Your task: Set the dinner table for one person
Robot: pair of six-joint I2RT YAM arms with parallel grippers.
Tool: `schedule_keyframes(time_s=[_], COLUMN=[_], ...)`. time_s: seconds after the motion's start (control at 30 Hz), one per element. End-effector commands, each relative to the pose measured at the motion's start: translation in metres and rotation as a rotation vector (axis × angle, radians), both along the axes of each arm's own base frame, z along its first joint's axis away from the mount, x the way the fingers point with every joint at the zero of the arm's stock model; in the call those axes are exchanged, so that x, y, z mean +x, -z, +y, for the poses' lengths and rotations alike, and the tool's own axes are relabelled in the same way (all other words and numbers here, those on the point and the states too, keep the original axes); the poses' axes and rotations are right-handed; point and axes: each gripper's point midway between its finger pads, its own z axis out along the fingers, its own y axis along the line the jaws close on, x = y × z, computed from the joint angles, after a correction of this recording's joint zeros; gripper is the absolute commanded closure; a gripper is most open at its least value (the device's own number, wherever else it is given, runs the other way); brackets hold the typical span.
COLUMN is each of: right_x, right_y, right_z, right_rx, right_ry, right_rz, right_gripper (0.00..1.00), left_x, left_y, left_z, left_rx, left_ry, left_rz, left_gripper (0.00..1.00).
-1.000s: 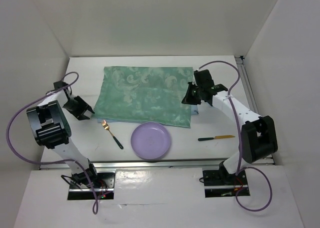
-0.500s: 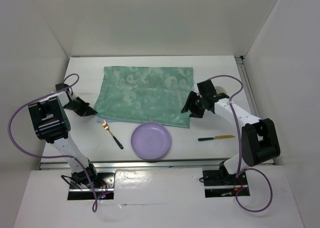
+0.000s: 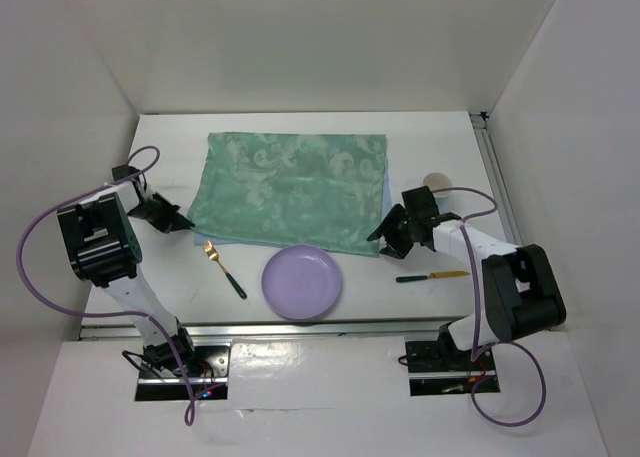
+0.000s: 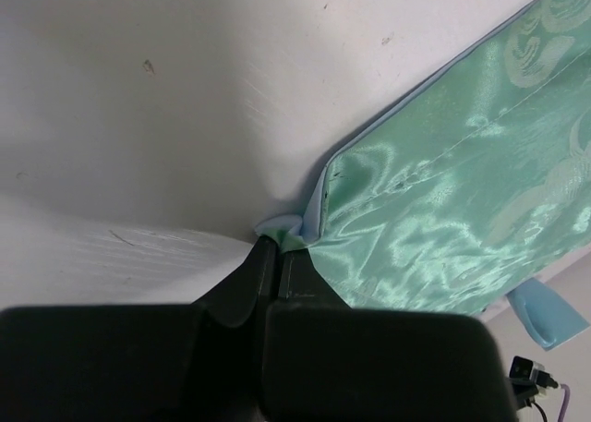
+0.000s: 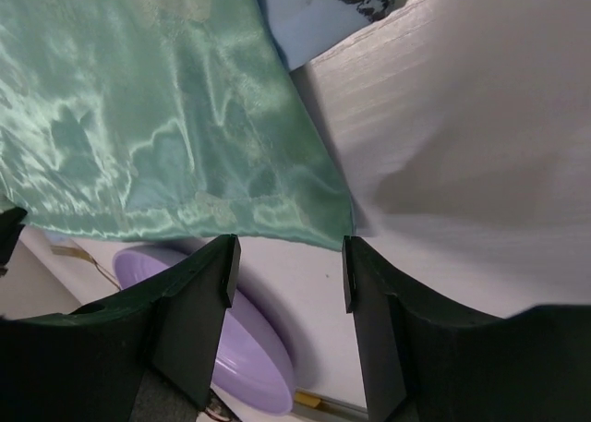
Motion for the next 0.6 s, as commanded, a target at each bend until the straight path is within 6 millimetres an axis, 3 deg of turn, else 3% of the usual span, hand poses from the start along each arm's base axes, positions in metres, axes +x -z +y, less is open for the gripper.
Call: schedule_keyframes(time_s=[0.0,0.17,0.33,0.53,0.57], right_x=[0.014,0.016,0.003,-0.013,-0.014], right_y=[0.011,0.023,0.029,0.027,0.028], right_z=[0.010,0.016,0.013,-0.002,-0.004], right_rx=[-0.003,-0.016,-0.114,-0.208,-0.221], right_ry=[0.053,0.102,0.161,0.207,0.212], right_rz=[-0.009,0.014,0.041,0.043,0.046], right_gripper=[0.40,0.43,0.43,0.33,0.26], left_x=[0.010,0.014,0.018,0.024,0.025], left_y=[-0.024,-0.032,-0.039,-0.050,-0.050], left_z=[0.006,0.007,0.006,0.002,-0.002], left_rx=[0.041,0.044,0.052,0.072,0.071], left_ry=[0.021,0.031,0.050,0.075,0.085], left_rz=[-0.061,-0.084,-0.094,-0.112,-0.113], left_gripper=[1.00,1.00,1.00,1.00,1.00])
